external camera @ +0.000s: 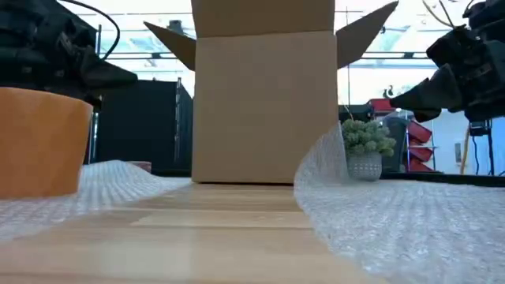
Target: Wrap mug
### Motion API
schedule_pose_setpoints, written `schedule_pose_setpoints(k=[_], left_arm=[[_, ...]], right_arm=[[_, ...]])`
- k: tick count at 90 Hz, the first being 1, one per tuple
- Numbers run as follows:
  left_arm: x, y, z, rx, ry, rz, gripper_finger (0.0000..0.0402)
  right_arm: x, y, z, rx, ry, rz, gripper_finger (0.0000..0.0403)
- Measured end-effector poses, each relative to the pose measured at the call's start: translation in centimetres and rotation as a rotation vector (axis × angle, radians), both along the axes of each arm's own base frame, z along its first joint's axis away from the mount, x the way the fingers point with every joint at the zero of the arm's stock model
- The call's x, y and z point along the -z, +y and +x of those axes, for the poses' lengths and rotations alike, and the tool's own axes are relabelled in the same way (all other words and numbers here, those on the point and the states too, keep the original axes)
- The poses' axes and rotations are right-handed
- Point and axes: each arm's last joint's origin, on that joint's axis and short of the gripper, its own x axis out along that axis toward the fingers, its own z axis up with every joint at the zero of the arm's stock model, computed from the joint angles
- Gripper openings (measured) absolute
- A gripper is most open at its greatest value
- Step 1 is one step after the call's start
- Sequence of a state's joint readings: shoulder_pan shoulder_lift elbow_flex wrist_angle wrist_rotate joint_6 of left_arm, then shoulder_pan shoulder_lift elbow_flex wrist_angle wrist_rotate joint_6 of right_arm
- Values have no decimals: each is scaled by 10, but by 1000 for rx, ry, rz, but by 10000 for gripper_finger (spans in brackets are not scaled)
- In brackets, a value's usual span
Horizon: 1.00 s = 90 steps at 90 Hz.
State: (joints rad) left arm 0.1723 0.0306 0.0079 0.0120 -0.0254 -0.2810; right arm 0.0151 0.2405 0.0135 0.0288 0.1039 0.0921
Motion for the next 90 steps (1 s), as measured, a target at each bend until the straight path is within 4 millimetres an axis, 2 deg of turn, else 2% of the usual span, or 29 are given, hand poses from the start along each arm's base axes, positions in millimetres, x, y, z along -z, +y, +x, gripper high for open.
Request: schedule_pose_setpoints(k=[72, 90], left_arm=[[0, 0, 0, 0, 0, 0, 0], [0, 0, 0, 0, -1, 0, 0]], right_arm=[[-2, 0, 0, 4, -20, 5, 27], [-11, -1, 2, 64, -141, 245, 27]])
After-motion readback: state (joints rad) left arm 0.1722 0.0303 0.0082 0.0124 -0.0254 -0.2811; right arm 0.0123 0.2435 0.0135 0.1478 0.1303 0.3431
